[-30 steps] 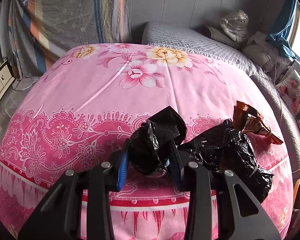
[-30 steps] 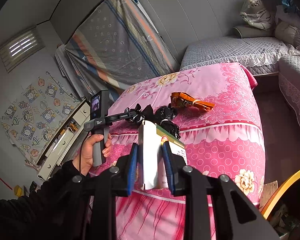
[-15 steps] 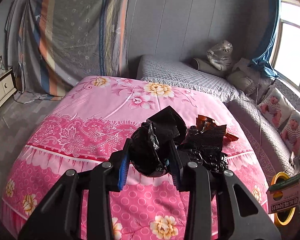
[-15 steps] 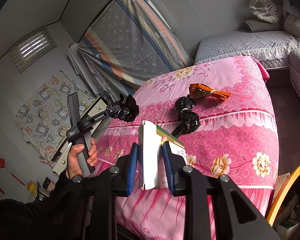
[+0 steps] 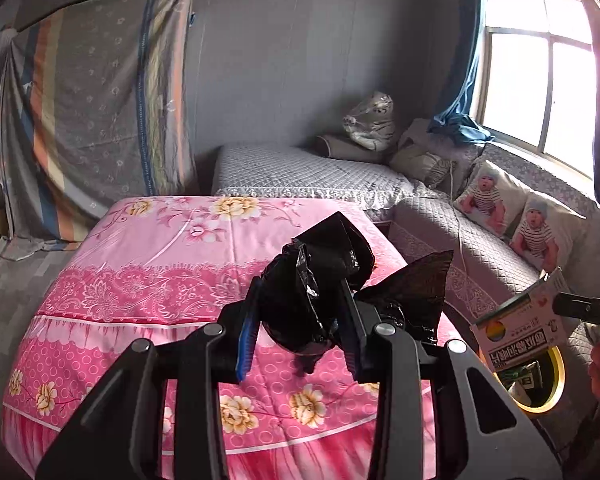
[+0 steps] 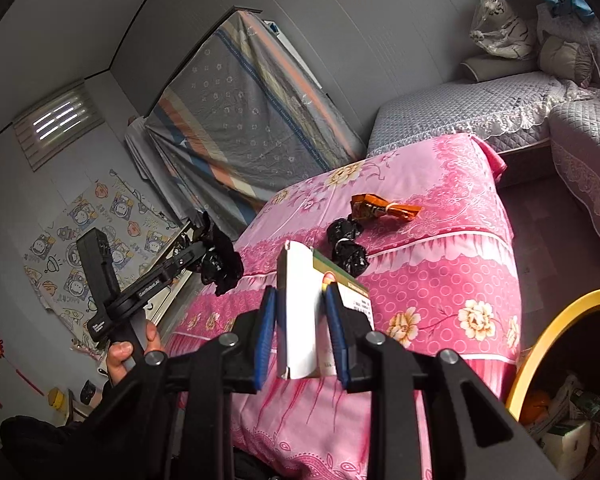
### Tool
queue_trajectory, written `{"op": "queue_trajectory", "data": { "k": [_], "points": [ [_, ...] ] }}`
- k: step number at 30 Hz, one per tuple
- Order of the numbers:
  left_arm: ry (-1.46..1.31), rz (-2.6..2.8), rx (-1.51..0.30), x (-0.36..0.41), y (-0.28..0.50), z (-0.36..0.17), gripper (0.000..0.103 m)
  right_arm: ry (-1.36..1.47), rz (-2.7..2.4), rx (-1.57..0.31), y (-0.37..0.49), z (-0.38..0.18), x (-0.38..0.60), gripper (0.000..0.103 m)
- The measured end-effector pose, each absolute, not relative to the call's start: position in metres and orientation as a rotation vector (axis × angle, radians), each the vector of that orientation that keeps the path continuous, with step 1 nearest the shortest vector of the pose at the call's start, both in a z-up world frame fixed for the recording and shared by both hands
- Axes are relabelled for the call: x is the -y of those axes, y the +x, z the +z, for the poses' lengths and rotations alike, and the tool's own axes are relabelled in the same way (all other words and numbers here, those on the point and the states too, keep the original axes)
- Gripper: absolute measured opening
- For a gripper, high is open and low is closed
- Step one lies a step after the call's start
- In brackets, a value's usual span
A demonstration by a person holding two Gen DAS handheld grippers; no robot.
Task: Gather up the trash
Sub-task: 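Carry the black bag and white box over the yellow bin and open both tools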
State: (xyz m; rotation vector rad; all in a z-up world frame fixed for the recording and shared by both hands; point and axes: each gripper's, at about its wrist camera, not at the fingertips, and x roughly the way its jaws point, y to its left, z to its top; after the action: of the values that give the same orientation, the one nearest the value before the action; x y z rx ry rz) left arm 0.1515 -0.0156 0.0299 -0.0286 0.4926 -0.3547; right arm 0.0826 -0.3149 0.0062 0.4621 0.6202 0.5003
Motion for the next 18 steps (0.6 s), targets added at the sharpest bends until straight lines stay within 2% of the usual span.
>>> {"op": "queue_trajectory", "data": {
  "k": [18],
  "points": [
    [0.118, -0.678, -0.519, 0.173, 0.13, 0.022, 0.034, 0.563, 0.143, -0.563, 0.025, -0.022, 0.439, 0.024]
  ]
}}
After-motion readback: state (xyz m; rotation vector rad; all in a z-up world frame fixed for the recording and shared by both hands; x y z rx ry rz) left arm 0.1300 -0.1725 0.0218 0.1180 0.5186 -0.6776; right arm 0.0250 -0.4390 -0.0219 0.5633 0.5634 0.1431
